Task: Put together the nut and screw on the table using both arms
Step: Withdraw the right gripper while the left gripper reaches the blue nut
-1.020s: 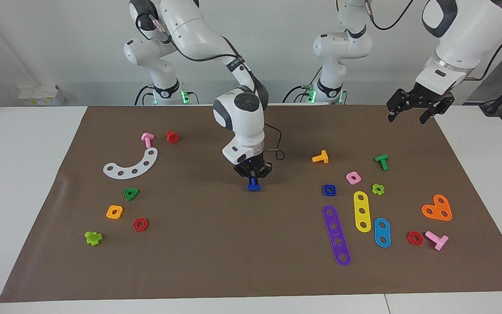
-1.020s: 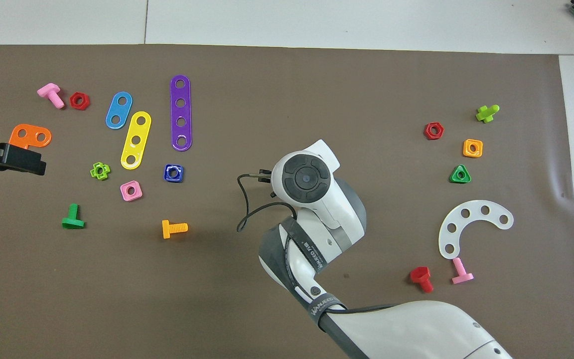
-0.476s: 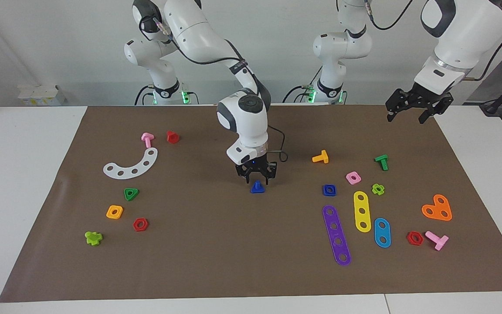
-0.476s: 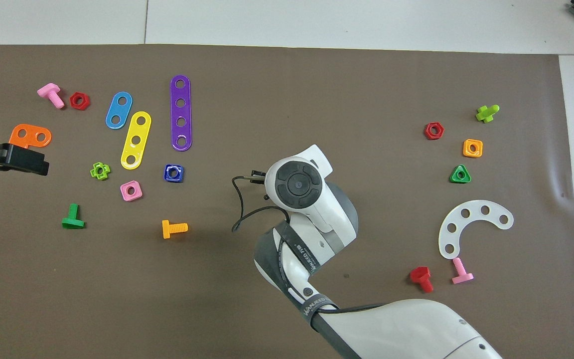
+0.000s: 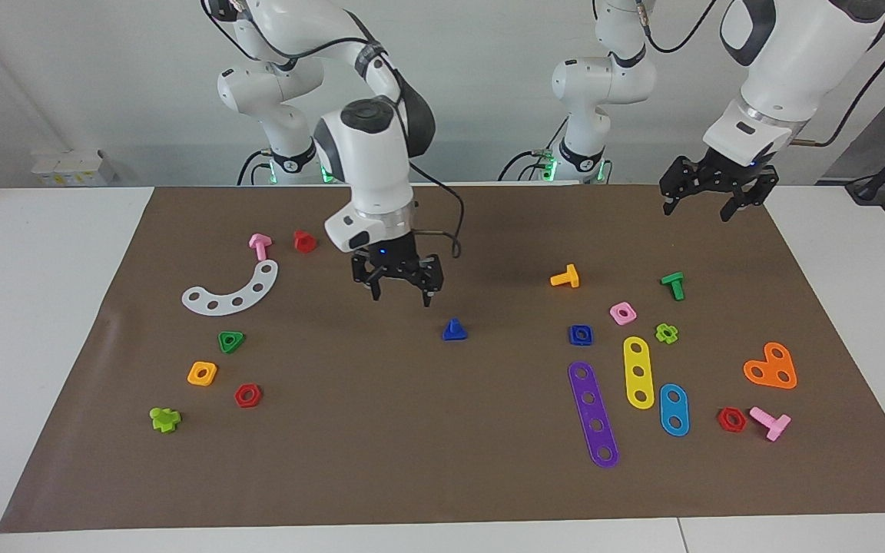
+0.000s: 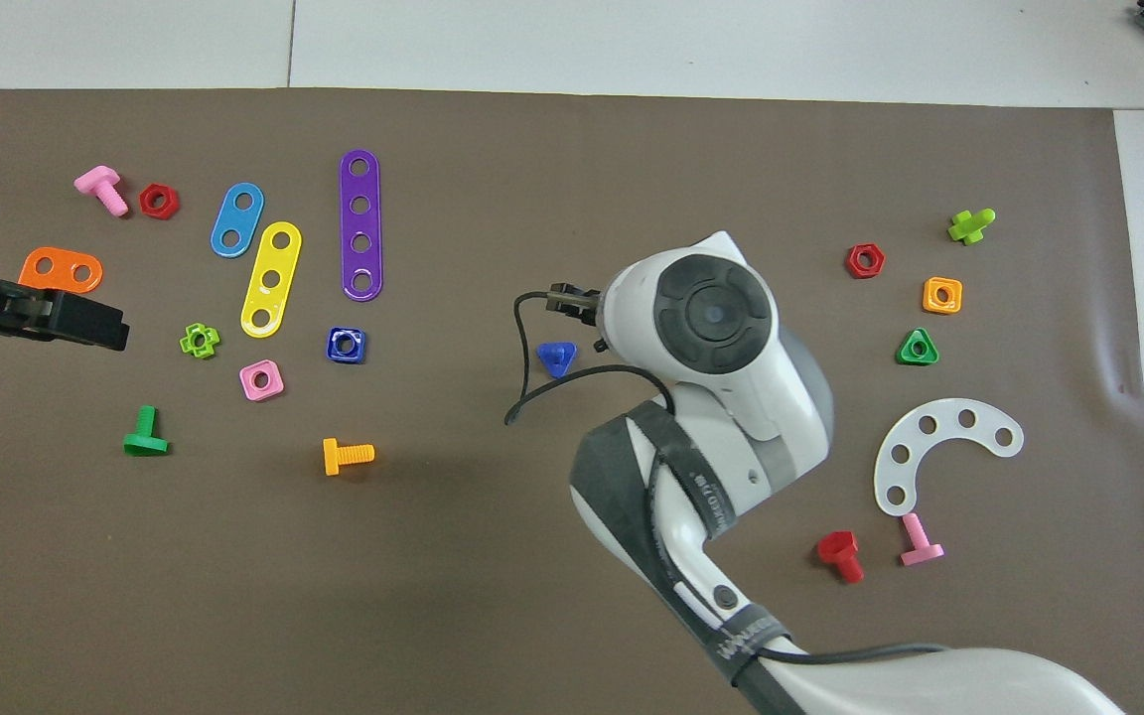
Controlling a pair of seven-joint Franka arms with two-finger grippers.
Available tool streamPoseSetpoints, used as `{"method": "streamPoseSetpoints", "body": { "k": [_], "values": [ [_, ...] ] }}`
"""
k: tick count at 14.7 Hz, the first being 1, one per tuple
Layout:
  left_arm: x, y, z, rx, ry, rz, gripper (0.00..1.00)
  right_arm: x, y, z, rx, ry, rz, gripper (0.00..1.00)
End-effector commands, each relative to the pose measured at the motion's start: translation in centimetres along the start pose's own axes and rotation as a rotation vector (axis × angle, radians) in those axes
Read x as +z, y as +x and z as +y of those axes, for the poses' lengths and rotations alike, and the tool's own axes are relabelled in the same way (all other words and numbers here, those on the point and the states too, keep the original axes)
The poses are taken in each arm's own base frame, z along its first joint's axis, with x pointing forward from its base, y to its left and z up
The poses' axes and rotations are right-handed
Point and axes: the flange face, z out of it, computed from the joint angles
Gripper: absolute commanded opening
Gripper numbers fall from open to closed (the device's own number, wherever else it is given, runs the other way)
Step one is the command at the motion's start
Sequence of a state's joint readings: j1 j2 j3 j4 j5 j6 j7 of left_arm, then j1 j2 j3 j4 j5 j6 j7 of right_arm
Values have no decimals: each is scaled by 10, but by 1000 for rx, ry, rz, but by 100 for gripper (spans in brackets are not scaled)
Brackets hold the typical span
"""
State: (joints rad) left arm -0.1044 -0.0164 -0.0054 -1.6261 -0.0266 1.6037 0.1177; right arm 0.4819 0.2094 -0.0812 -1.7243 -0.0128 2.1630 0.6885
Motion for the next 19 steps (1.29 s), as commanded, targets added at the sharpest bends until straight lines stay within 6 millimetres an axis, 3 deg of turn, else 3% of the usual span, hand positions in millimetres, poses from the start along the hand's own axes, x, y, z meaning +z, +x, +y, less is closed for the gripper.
{"method": "streamPoseSetpoints", "body": {
  "k": [1,4,6,8,13,16,19],
  "values": [
    [15,5,14,5,-2,9,100,-38,21,58,-37,-21,-28,100],
    [51,33,31,-2,-5,-9,100,-80,30,122,-57,-69,-102,100],
    [83,52,38,-36,-3,-5,100,-96,39,161,-81,-80,-127,100],
    [108,62,38,-53,0,4,100,-113,44,194,-114,-88,-152,100],
    [181,64,36,-96,2,45,98,-141,47,268,-163,-98,-220,100],
    [217,79,45,-129,1,60,96,-149,47,295,-184,-115,-242,100],
    [255,91,62,-146,1,72,95,-170,59,282,-194,-136,-215,100]
  ]
}}
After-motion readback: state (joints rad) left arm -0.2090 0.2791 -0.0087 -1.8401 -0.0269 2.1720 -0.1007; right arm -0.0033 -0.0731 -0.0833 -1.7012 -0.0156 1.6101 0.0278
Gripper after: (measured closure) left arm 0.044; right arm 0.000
